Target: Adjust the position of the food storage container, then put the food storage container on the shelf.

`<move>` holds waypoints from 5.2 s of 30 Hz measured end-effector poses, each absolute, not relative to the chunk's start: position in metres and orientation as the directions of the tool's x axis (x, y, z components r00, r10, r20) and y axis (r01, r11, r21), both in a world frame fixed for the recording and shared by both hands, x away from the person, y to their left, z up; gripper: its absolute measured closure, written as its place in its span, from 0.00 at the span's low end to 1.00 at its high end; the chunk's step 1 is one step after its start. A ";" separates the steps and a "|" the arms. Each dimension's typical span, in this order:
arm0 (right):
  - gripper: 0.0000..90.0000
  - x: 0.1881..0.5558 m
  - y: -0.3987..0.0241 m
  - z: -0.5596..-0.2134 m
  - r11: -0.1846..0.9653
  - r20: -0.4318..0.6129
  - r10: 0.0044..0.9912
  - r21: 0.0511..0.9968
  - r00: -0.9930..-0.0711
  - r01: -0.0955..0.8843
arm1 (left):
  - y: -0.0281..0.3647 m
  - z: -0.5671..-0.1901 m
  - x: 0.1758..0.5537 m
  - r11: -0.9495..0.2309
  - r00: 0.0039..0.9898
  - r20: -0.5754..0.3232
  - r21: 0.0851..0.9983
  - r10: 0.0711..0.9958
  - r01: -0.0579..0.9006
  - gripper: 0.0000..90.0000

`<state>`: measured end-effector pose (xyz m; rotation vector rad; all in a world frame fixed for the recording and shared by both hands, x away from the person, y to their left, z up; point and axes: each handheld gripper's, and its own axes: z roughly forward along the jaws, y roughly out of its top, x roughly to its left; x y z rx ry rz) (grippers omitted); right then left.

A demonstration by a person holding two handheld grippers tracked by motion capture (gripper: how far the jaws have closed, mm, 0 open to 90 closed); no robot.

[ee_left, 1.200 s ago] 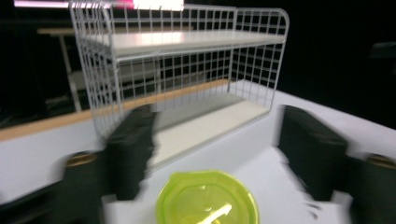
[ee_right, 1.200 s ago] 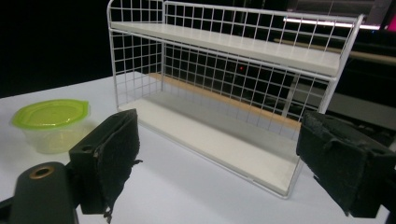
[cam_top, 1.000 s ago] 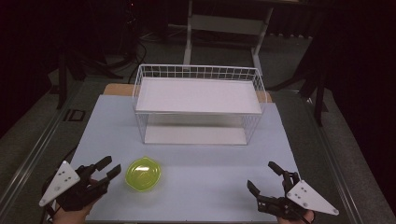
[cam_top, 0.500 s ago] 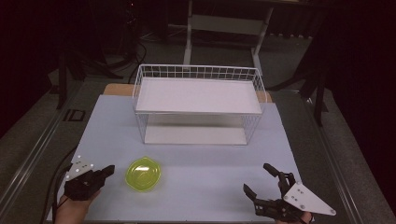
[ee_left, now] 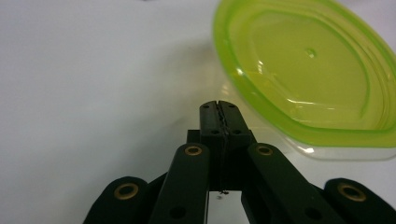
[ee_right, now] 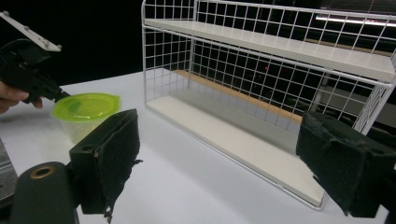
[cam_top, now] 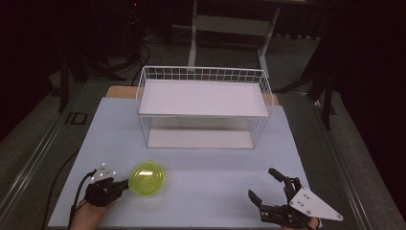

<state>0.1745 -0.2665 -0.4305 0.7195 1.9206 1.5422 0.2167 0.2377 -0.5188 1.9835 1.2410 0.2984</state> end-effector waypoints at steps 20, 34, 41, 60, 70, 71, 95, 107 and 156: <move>0.15 0.174 -0.266 -0.430 0.195 -0.101 0.709 0.979 -0.698 0.056 | 0.169 -0.524 0.237 -0.330 0.602 -0.244 0.652 0.760 0.682 1.00; 0.15 0.174 -0.268 -0.430 0.190 -0.096 0.710 0.980 -0.698 0.058 | 0.167 -0.523 0.232 -0.298 0.593 -0.273 0.664 0.758 0.686 1.00; 0.15 0.173 -0.266 -0.430 0.198 -0.103 0.703 0.979 -0.704 0.055 | 0.151 -0.523 0.234 -0.304 0.612 -0.311 0.653 0.727 0.694 1.00; 0.15 0.172 -0.272 -0.429 0.192 -0.100 0.703 0.980 -0.704 0.052 | 0.089 -0.524 0.243 -0.394 0.685 -0.315 0.631 0.656 0.668 1.00; 0.15 0.173 -0.270 -0.430 0.198 -0.104 0.699 0.979 -0.708 0.052 | 0.117 -0.520 0.278 -0.308 0.618 -0.280 0.674 0.734 0.671 1.00; 0.15 0.173 -0.270 -0.430 0.200 -0.106 0.697 0.978 -0.709 0.050 | 0.115 -0.520 0.282 -0.301 0.619 -0.287 0.679 0.731 0.670 1.00; 0.15 0.176 -0.273 -0.431 0.193 -0.093 0.697 0.979 -0.711 0.060 | 0.064 -0.527 0.264 -0.383 0.700 -0.353 0.643 0.621 0.664 1.00; 0.15 0.176 -0.272 -0.432 0.197 -0.095 0.694 0.979 -0.714 0.061 | 0.056 -0.525 0.271 -0.363 0.681 -0.357 0.641 0.639 0.677 1.00; 0.16 0.172 -0.258 -0.420 0.256 -0.139 0.650 0.966 -0.747 0.044 | 0.108 -0.445 0.224 -0.141 0.810 -0.220 0.927 0.543 0.346 0.02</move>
